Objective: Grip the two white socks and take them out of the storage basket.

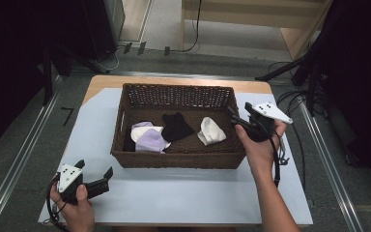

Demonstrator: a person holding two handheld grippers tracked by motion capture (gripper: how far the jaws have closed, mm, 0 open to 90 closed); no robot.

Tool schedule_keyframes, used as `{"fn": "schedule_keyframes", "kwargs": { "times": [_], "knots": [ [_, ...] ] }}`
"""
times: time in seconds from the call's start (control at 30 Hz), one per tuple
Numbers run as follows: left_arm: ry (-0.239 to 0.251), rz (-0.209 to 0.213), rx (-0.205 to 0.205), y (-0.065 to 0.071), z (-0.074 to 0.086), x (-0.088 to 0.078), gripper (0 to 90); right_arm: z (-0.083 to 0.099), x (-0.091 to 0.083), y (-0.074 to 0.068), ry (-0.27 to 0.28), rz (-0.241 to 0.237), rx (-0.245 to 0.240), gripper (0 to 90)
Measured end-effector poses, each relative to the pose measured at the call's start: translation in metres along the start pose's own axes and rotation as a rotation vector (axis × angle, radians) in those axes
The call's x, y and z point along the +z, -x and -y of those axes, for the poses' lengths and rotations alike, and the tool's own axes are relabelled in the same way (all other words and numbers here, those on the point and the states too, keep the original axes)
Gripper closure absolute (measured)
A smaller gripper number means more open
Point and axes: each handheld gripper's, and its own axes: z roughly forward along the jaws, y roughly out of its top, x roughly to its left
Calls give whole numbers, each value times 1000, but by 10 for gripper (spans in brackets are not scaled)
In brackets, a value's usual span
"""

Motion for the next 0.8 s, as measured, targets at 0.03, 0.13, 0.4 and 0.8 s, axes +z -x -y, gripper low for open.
{"fn": "schedule_keyframes", "kwargs": {
  "times": [0.03, 0.13, 0.4, 0.8],
  "knots": [
    [0, -1, 1, 0, 0, 0, 0, -2, 4, -4, -18, 1, -6, 373],
    [0, 0, 1, 0, 0, 0, 0, -6, 9, -9, -5, 1, -8, 380],
    [-1, 3, -3, -1, 0, 0, 0, -8, 32, -27, -24, -16, -4, 382],
    [2, 5, -9, -1, 0, 0, 0, 10, 62, -34, -179, -23, 79, 485]
  ]
}}
